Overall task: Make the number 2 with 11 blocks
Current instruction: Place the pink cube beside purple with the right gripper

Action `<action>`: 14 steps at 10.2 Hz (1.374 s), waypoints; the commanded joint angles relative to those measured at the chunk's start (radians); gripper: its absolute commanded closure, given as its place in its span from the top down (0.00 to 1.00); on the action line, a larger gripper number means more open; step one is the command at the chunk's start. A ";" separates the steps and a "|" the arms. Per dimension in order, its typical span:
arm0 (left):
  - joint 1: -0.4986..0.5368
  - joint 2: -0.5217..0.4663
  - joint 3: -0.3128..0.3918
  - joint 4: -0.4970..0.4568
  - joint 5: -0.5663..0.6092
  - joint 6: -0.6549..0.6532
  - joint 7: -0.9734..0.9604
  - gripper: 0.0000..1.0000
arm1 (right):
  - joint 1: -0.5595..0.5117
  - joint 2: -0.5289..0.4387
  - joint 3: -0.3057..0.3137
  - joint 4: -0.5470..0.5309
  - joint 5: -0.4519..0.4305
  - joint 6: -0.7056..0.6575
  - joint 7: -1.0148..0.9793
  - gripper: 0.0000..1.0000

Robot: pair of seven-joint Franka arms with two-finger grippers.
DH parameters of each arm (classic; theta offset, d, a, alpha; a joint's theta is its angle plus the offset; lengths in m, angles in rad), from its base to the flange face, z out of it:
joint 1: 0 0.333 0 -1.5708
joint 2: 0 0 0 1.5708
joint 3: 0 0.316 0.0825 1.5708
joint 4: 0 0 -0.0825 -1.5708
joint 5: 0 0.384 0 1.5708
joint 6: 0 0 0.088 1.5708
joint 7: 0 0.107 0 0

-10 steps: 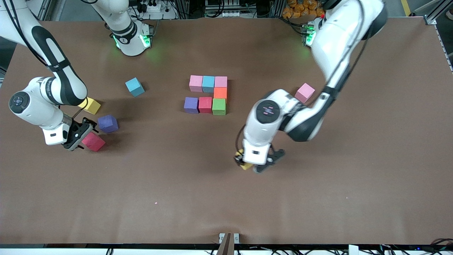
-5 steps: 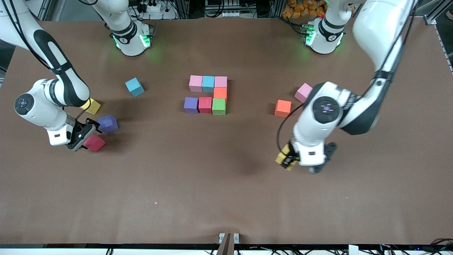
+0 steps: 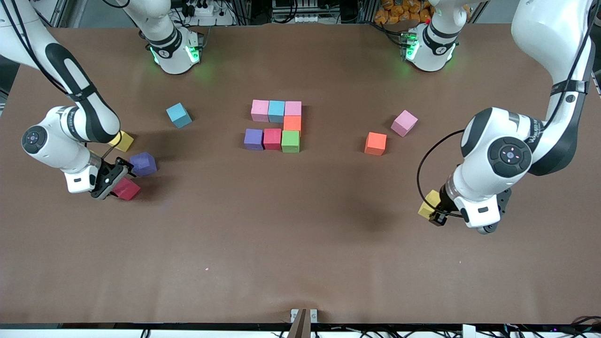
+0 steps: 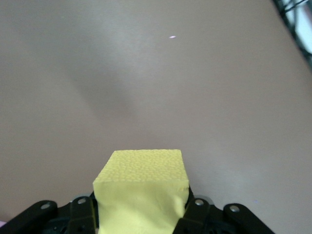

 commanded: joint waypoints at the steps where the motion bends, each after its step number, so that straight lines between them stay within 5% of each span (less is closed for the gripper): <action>1: 0.026 -0.014 -0.010 -0.024 -0.050 -0.041 0.066 0.37 | -0.007 -0.005 0.007 0.013 -0.044 0.008 -0.002 0.34; 2: 0.042 -0.005 -0.011 -0.023 -0.052 -0.049 0.096 0.37 | 0.008 -0.030 0.014 0.028 -0.049 -0.002 0.001 0.26; 7: 0.051 0.066 -0.010 -0.023 -0.054 -0.049 0.107 0.37 | 0.262 -0.132 0.017 0.211 -0.026 -0.268 0.235 0.24; 11: 0.065 0.092 -0.008 -0.018 -0.052 -0.049 0.158 0.36 | 0.538 -0.123 0.013 0.182 0.101 -0.260 0.750 0.24; 14: 0.057 0.103 -0.008 -0.017 -0.049 -0.048 0.158 0.36 | 0.712 -0.091 0.013 0.147 0.105 -0.204 1.169 0.24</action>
